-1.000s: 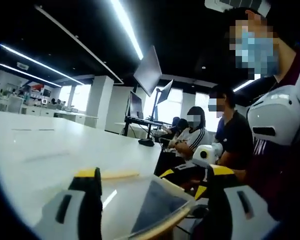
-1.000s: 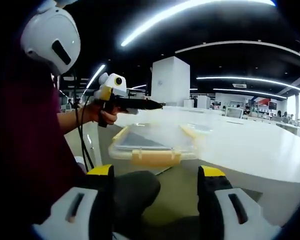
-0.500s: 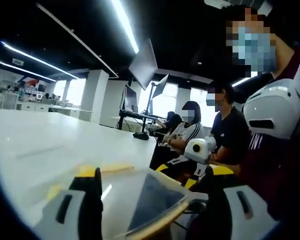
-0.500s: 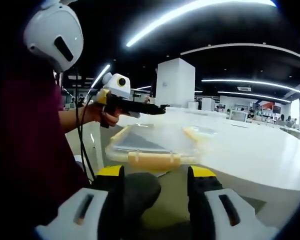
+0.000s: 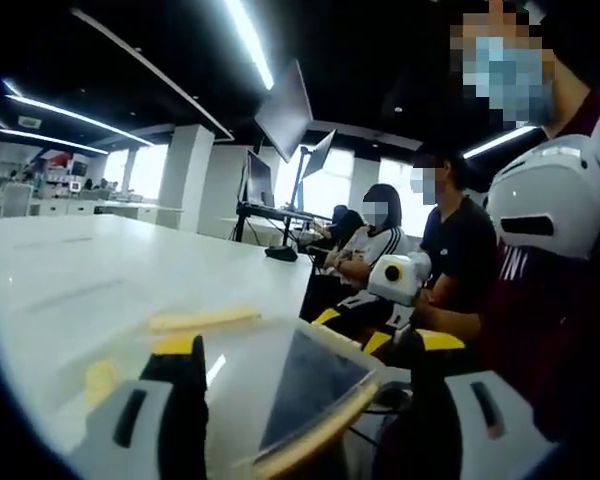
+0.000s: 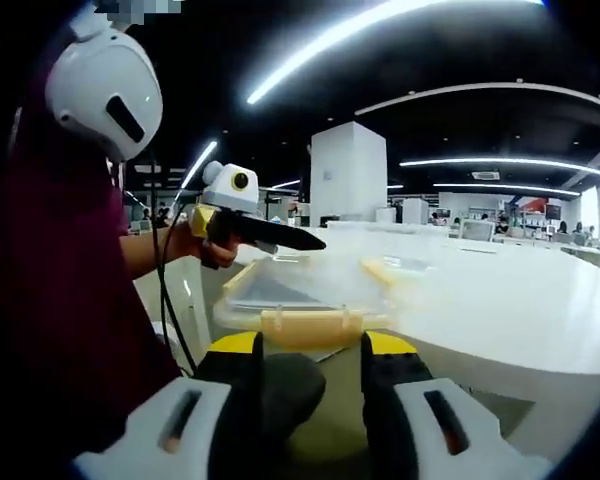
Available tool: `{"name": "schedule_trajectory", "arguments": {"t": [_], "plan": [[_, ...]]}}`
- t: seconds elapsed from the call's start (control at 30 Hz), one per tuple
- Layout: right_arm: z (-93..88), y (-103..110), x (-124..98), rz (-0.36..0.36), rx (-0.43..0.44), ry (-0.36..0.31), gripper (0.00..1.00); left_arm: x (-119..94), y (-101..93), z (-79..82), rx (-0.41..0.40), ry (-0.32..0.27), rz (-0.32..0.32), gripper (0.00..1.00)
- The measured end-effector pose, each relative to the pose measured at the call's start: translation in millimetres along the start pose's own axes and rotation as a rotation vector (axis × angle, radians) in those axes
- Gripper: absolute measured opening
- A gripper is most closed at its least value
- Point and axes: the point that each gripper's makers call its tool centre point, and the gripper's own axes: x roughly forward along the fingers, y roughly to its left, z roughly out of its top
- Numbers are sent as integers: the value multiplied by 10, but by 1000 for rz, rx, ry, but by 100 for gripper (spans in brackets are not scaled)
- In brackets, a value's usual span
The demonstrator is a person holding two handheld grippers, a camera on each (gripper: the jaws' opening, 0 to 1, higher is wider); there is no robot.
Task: Snap each plastic latch of the storage box into its locked position after aligning the lid with the box until every specified latch is closed and the lid sits flush.
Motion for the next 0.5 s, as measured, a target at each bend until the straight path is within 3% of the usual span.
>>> {"name": "schedule_trajectory", "arguments": {"t": [0.5], "plan": [[151,-44,-51,-4,-9,-4,37,37,-25,-59,10,21,-12,83]]}}
